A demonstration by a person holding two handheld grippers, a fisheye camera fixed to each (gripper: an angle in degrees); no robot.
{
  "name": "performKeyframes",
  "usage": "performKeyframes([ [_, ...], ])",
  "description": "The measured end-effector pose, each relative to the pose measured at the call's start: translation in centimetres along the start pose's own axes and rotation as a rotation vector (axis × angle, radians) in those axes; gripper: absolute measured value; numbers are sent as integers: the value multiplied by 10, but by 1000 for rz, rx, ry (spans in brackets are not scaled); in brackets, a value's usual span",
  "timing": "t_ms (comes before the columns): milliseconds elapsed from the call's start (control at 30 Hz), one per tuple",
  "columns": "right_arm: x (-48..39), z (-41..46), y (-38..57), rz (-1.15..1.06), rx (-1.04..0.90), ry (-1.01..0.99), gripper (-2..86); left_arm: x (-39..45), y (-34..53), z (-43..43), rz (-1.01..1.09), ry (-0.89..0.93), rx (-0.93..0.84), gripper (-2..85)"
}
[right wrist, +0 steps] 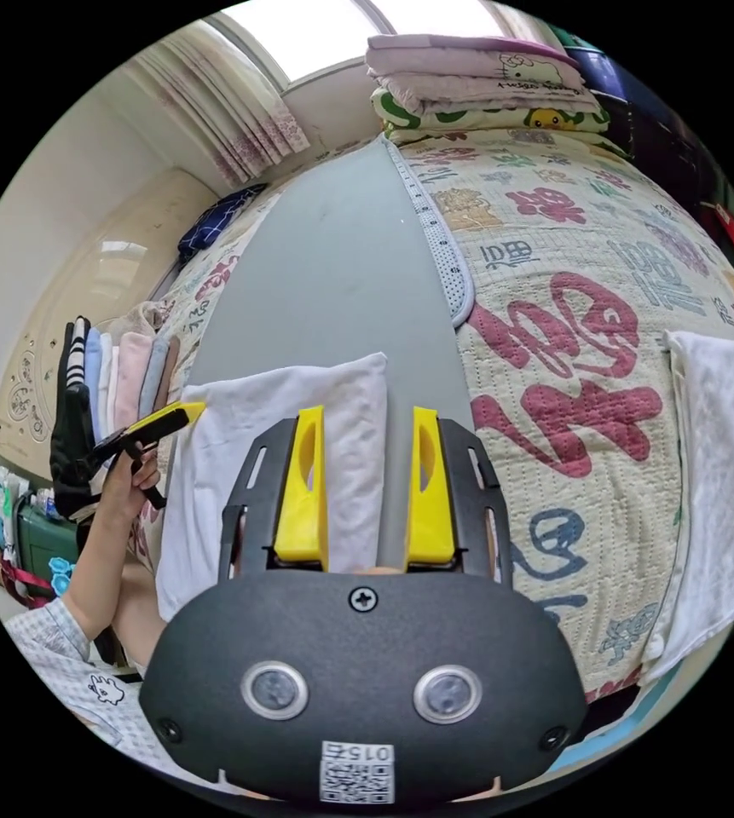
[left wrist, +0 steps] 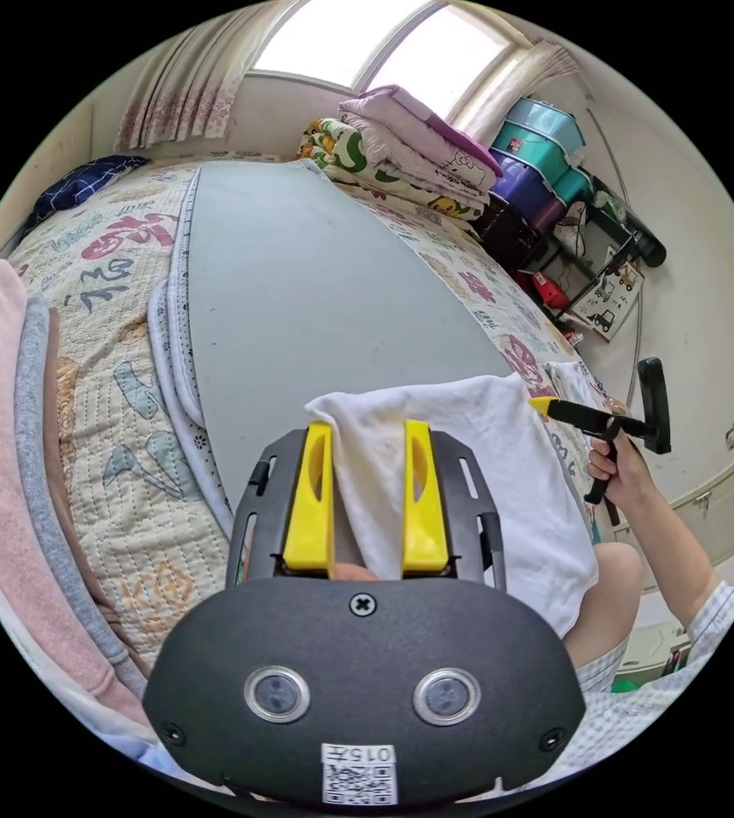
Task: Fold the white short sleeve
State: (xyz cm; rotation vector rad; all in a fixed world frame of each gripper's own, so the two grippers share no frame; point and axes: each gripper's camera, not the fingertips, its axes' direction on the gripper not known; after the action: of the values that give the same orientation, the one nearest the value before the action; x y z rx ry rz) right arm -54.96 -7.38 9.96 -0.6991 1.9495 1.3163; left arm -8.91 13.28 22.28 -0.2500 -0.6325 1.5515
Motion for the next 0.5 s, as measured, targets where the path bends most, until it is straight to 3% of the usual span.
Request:
performKeyframes([
  [233,-13,-2,0,43,-45,-83,73,-8,-1,-4,-14,113,-54,52],
  [500,-25,-101,50,6,123,-245,18,30,19,-116,57,244,161,18],
])
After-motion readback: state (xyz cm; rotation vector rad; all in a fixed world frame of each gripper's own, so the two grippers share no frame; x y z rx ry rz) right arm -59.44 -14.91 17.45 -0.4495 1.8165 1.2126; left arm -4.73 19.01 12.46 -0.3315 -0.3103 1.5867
